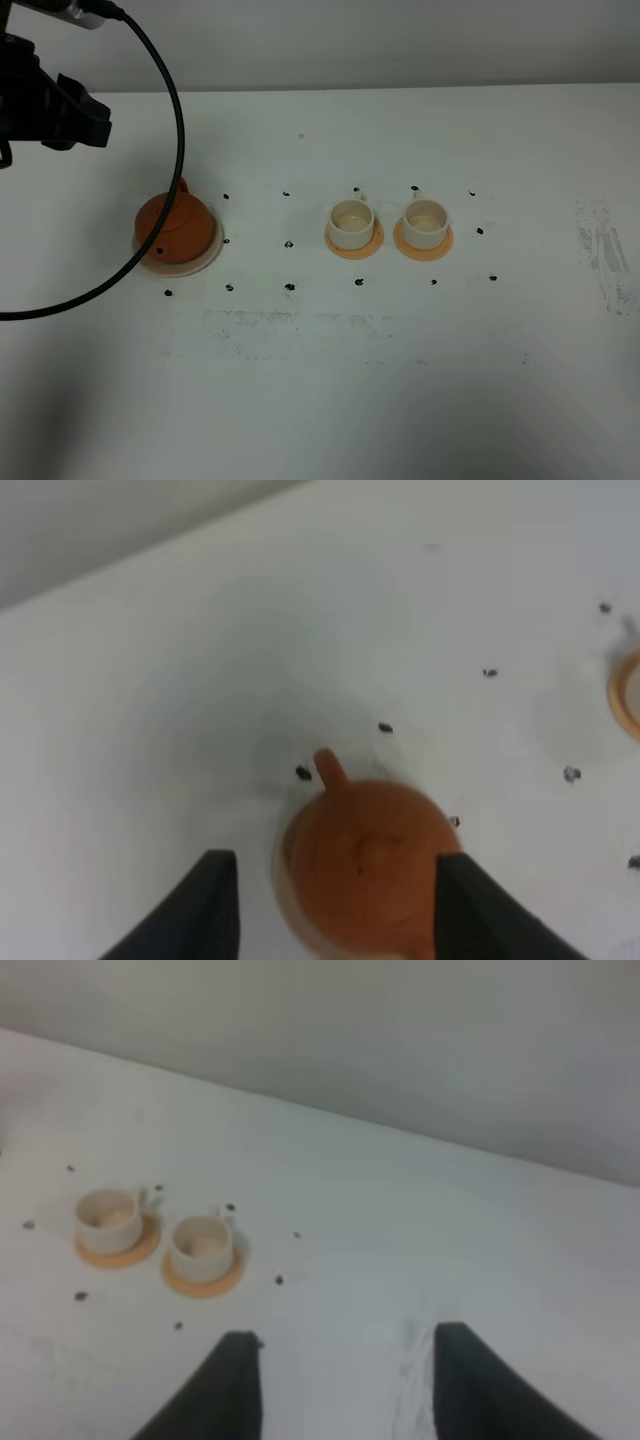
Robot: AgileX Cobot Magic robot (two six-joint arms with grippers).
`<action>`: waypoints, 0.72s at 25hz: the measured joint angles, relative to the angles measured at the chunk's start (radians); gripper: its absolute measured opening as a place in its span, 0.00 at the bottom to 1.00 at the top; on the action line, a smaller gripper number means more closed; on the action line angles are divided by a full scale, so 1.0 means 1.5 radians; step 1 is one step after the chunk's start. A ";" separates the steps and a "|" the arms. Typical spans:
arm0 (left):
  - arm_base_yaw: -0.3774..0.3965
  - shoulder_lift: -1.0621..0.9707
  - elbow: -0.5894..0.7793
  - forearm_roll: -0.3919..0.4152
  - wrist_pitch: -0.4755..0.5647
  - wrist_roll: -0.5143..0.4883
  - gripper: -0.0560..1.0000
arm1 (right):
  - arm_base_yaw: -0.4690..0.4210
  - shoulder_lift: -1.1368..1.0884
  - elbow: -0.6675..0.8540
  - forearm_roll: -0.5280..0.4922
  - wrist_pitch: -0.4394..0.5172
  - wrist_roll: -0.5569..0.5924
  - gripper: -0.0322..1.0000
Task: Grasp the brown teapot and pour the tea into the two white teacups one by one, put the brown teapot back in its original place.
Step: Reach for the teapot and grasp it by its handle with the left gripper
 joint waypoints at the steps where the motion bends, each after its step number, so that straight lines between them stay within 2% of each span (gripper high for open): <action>1: 0.000 0.010 0.000 0.000 -0.001 -0.001 0.50 | 0.000 -0.018 0.014 -0.002 0.004 0.002 0.43; 10: 0.000 0.080 -0.044 0.001 0.047 -0.033 0.50 | 0.000 -0.196 0.126 -0.051 0.073 0.081 0.43; 18: 0.000 0.102 -0.066 0.001 0.061 -0.050 0.50 | 0.000 -0.258 0.168 -0.082 0.104 0.088 0.43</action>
